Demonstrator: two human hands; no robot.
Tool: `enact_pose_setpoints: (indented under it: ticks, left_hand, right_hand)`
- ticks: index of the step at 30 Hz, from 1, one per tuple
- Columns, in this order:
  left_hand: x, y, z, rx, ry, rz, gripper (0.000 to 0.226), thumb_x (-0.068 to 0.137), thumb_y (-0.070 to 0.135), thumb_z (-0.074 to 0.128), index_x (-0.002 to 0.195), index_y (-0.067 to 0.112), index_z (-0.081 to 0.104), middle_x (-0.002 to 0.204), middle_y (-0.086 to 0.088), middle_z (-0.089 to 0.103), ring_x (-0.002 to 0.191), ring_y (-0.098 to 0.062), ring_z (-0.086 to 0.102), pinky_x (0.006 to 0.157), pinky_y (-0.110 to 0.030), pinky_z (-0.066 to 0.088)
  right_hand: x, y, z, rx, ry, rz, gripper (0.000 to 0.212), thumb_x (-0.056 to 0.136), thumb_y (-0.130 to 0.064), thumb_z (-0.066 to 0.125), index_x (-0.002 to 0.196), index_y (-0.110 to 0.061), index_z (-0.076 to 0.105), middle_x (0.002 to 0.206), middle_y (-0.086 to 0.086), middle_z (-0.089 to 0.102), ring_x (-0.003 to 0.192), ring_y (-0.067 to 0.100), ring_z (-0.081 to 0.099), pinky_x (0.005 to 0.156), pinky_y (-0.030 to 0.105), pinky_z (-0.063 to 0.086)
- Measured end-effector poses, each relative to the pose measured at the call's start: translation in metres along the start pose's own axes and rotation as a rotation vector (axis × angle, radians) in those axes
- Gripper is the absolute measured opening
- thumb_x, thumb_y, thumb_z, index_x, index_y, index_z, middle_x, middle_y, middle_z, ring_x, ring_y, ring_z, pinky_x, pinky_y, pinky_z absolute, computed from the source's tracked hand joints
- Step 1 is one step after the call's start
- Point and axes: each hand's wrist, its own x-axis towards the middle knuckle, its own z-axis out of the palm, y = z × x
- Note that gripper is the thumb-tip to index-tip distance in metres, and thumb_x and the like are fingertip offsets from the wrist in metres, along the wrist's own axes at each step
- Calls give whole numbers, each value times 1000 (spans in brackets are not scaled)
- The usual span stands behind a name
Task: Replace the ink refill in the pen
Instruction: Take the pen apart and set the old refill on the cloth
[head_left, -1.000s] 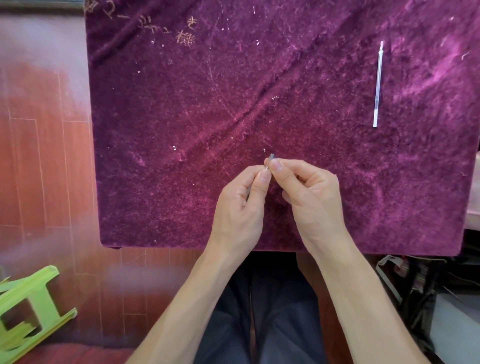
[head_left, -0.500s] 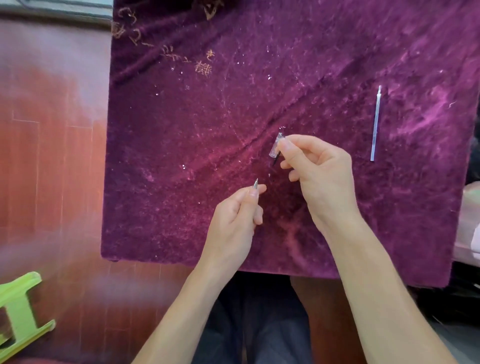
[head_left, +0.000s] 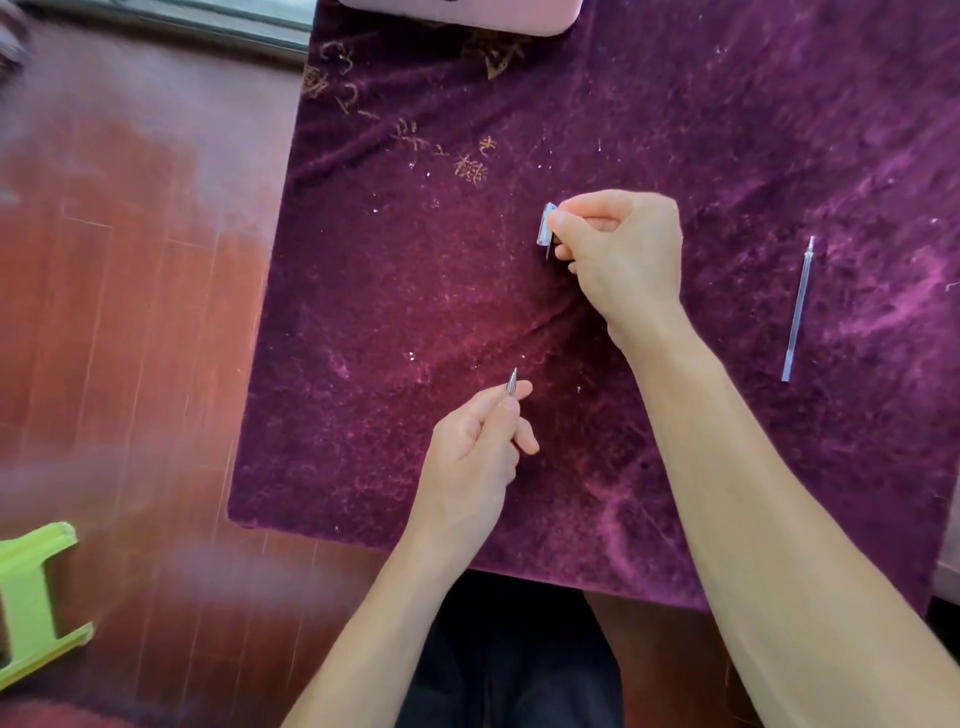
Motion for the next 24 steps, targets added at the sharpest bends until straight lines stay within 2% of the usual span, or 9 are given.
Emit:
enact_pose_setpoints:
  ticks: [3,5,9,12,15,18,21,22,24]
  left_hand:
    - [0,-3,-1,-4,6,-6,35,103,27,46,98,46,75,70,-7,52,51,-9,34,46,-22,32]
    - [0,-3,-1,5,7,-5,35,103,27,46,99,47,74,69,-5,52,51,-9,34,47,-23,32]
    - [1,-4,1,8,1,7,34,103,28,46,99,47,74,70,-3,54,52,-9,35,47,-25,32]
    - [3,-6,2,-5,3,9,33,103,29,47,100,46,75,70,-4,55,52,-9,35,47,-25,31]
    - [6,-9,4,12,3,4,28,100,31,49,107,42,74,69,0,59,51,-7,37,47,-22,34]
    - [8,-10,5,8,8,6,25,100,30,50,117,32,68,69,4,66,49,-5,39,46,-19,37]
    - [8,-8,8,11,14,22,18,99,29,51,110,25,65,71,2,70,49,-7,40,45,-20,36]
    - [7,-6,9,14,13,30,17,99,28,52,108,23,65,72,1,71,49,-8,40,44,-21,36]
    - [5,-3,12,31,6,45,15,100,27,52,106,23,66,75,0,73,49,-9,42,44,-21,37]
  right_hand:
    - [-1,-2,1,-37,25,6,6,89,-25,79,89,-22,84,72,-7,78,69,5,76,83,37,66]
    - [-3,-3,1,-74,38,-13,7,90,-27,78,87,-23,83,71,-10,77,71,3,76,84,31,64]
    - [-4,-4,2,-137,54,-38,7,91,-29,76,87,-27,81,61,-20,68,59,-14,65,66,7,51]
    - [-4,-3,1,-144,60,-29,7,91,-27,75,88,-27,81,62,-21,66,58,-14,63,60,0,42]
    - [-6,-2,0,-133,71,-40,9,90,-25,74,84,-28,79,60,-20,66,56,-19,62,61,1,46]
    - [-8,-3,-4,-89,74,-29,9,91,-24,74,88,-24,82,66,-15,72,64,-7,70,77,22,60]
    - [-16,-1,-17,-2,78,-20,12,91,-24,73,93,-22,85,74,-11,78,72,2,74,84,35,64]
    - [-23,2,-24,39,78,-22,12,90,-24,73,93,-22,85,74,-12,78,70,0,73,81,33,64]
    - [-46,11,-40,133,59,-9,11,90,-25,74,91,-24,85,71,-14,77,65,-4,68,68,21,58]
